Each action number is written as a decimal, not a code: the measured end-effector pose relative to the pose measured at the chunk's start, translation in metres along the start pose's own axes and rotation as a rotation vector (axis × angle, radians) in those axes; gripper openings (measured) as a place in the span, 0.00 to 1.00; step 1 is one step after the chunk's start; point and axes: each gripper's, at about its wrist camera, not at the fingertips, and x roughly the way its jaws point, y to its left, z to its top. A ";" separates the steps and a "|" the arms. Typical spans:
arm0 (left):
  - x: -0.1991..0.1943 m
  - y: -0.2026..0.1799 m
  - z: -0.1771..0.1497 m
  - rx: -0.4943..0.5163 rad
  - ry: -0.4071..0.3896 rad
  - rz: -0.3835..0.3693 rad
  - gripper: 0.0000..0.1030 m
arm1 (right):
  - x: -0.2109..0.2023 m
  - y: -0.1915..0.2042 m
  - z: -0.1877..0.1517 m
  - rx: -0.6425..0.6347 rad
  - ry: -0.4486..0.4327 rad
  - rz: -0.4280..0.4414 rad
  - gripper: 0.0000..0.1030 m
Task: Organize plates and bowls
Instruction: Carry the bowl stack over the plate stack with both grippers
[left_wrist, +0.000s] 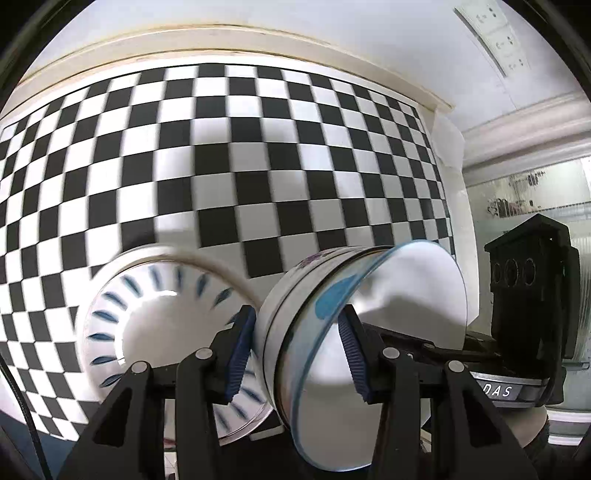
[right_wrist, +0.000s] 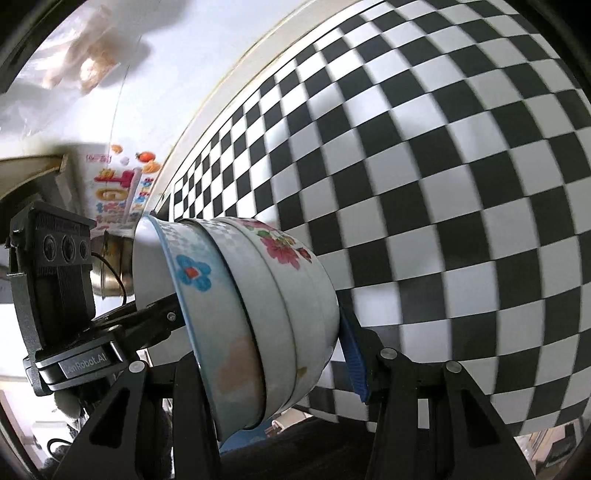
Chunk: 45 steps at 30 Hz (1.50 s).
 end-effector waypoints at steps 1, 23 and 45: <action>-0.003 0.006 -0.003 -0.008 -0.005 0.003 0.41 | 0.003 0.005 -0.002 -0.010 0.005 0.001 0.48; -0.008 0.106 -0.040 -0.175 -0.017 0.040 0.41 | 0.112 0.067 -0.015 -0.113 0.156 -0.031 0.48; 0.004 0.111 -0.040 -0.167 0.007 0.066 0.41 | 0.127 0.066 -0.006 -0.102 0.170 -0.085 0.47</action>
